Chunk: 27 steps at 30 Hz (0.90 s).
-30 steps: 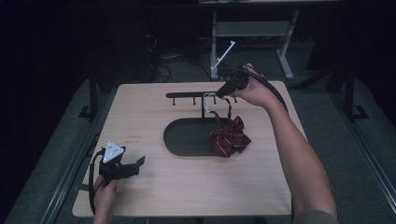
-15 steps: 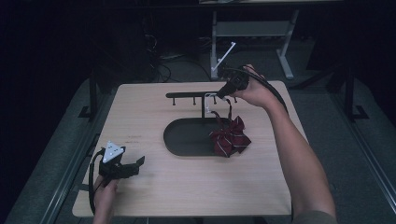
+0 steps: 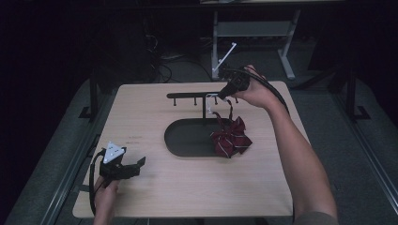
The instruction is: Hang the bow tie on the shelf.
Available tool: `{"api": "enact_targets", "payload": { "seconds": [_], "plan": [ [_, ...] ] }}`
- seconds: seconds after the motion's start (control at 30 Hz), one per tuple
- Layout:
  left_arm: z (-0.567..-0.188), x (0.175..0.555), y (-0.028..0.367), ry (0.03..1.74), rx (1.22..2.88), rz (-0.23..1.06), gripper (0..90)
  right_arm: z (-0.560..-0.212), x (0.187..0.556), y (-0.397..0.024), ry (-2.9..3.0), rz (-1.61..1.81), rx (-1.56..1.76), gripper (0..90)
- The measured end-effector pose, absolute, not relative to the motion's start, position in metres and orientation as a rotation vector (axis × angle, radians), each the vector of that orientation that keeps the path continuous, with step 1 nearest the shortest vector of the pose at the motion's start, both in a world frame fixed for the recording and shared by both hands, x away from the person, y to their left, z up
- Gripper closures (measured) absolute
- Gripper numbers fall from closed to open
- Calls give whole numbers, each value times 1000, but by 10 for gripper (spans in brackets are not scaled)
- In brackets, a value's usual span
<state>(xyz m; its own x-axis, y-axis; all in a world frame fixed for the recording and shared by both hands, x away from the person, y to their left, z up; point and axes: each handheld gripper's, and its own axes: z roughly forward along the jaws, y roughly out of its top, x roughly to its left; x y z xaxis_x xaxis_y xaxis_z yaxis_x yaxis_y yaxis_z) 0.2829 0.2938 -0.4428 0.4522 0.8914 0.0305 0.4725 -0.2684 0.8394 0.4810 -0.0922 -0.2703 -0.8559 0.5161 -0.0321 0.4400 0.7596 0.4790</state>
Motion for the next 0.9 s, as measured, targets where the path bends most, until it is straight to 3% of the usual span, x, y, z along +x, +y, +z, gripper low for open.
{"api": "enact_targets", "payload": {
  "seconds": [0.9],
  "plan": [
    [-442, 283, 293, 1146, 1899, 663, 135, -271, 480, -94, 2799, 701, 770, 791]
  ]
}}
